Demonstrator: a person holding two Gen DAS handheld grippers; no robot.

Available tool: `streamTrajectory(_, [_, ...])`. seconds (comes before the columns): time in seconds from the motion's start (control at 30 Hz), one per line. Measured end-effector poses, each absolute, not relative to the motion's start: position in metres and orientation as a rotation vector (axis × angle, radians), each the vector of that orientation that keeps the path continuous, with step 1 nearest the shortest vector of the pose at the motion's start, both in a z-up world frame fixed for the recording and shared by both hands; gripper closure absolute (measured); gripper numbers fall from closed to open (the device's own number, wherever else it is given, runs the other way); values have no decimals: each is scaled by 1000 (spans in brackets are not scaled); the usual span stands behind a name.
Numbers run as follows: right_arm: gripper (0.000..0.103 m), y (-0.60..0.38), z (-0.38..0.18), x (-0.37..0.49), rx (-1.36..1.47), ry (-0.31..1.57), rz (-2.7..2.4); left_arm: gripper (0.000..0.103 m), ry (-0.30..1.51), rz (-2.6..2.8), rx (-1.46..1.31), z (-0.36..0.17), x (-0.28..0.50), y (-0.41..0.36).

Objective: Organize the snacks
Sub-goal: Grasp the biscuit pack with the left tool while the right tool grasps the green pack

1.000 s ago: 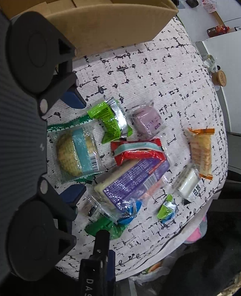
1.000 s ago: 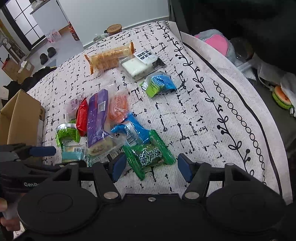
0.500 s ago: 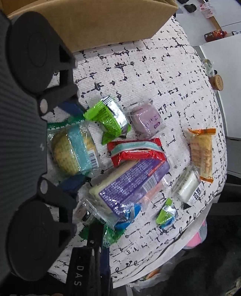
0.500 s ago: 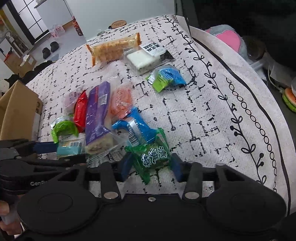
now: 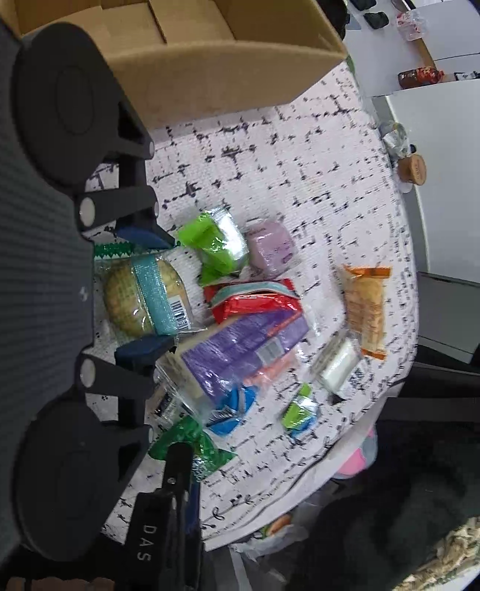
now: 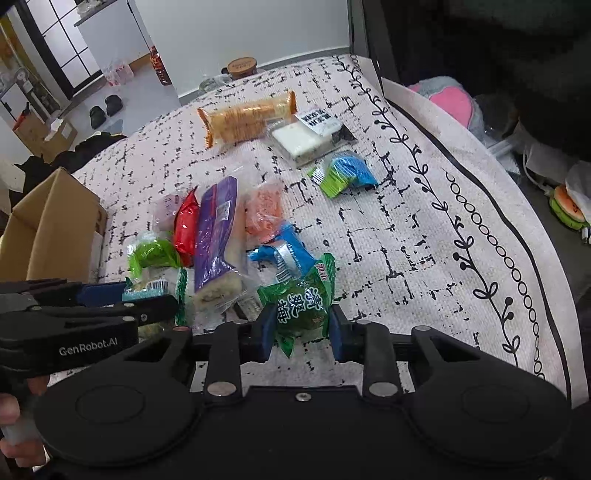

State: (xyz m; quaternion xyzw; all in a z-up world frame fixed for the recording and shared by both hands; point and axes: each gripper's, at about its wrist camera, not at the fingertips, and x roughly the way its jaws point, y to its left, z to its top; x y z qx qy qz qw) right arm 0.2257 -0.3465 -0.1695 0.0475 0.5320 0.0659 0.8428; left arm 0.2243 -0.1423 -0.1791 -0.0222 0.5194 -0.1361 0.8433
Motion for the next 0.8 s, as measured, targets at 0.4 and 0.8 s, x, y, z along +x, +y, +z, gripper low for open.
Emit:
streamTrajectory(0.4, [74, -323, -137, 217, 75, 1040, 123, 54, 958, -270, -52, -141, 217, -123])
streamTrajectory(0.8, [74, -280, -110, 212, 71, 945, 174, 53, 857, -224, -106, -102, 205, -84])
